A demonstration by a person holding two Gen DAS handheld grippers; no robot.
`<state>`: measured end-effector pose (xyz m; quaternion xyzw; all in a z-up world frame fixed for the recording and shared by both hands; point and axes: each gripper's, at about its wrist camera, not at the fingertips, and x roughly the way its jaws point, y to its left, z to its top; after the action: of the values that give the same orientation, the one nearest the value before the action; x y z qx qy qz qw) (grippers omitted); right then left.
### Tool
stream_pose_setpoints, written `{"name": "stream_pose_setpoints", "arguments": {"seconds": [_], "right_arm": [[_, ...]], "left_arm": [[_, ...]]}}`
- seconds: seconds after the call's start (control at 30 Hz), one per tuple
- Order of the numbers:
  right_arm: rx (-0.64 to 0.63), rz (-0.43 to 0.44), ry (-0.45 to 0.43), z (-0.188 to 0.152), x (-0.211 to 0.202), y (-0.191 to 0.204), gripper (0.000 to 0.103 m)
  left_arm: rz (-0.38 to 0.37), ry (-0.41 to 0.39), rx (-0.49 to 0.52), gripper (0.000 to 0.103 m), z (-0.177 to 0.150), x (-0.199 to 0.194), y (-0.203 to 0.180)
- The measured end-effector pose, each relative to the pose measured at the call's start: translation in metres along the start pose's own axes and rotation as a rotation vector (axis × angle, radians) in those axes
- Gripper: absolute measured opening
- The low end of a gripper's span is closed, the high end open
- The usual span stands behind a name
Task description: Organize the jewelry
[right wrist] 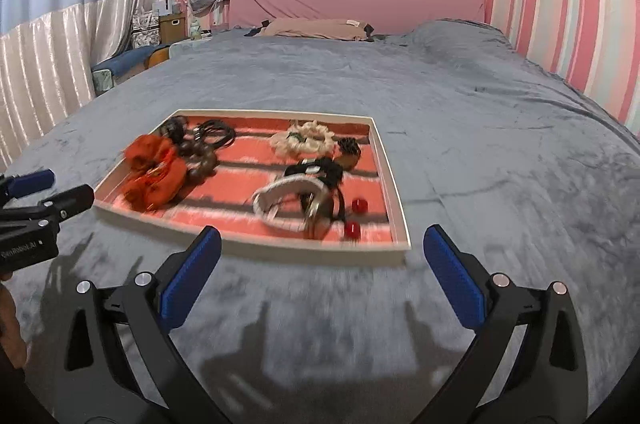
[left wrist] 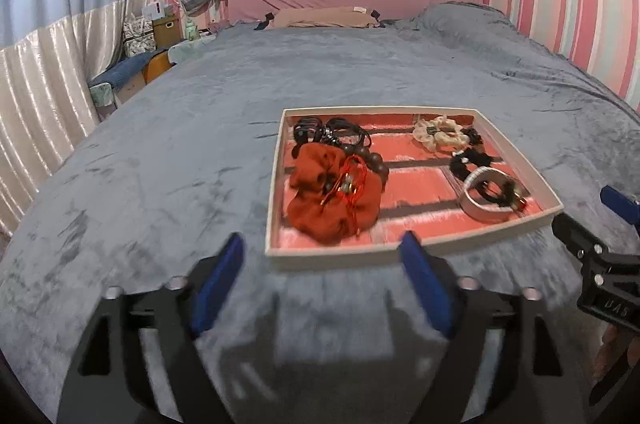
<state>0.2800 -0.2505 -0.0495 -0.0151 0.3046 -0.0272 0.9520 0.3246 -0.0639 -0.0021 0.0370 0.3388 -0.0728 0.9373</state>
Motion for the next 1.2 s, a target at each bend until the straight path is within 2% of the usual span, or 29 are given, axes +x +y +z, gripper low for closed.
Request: {"name": "stream_pose_setpoints", "arguments": {"seconds": [0.17, 0.37, 0.57, 0.9, 1.2], "right_arm": [[-0.018, -0.017, -0.029, -0.021, -0.061, 0.015, 0.099], [-0.004, -0.031, -0.086, -0.038, -0.131, 0.027, 0.099], [0.025, -0.027, -0.112, -0.057, -0.172, 0.034, 0.099], [0.002, -0.047, -0.128, -0.078, -0.199, 0.046, 0.099], [-0.016, -0.067, -0.137, -0.080, -0.208, 0.054, 0.099]], "left_arm": [[-0.019, -0.048, -0.020, 0.093, -0.022, -0.059, 0.009], [-0.011, -0.096, -0.045, 0.097, -0.049, -0.119, 0.018], [0.015, -0.158, -0.062, 0.098, -0.074, -0.169, 0.021], [0.036, -0.172, -0.046, 0.098, -0.103, -0.194, 0.016], [0.049, -0.177, -0.076, 0.098, -0.106, -0.201, 0.024]]}}
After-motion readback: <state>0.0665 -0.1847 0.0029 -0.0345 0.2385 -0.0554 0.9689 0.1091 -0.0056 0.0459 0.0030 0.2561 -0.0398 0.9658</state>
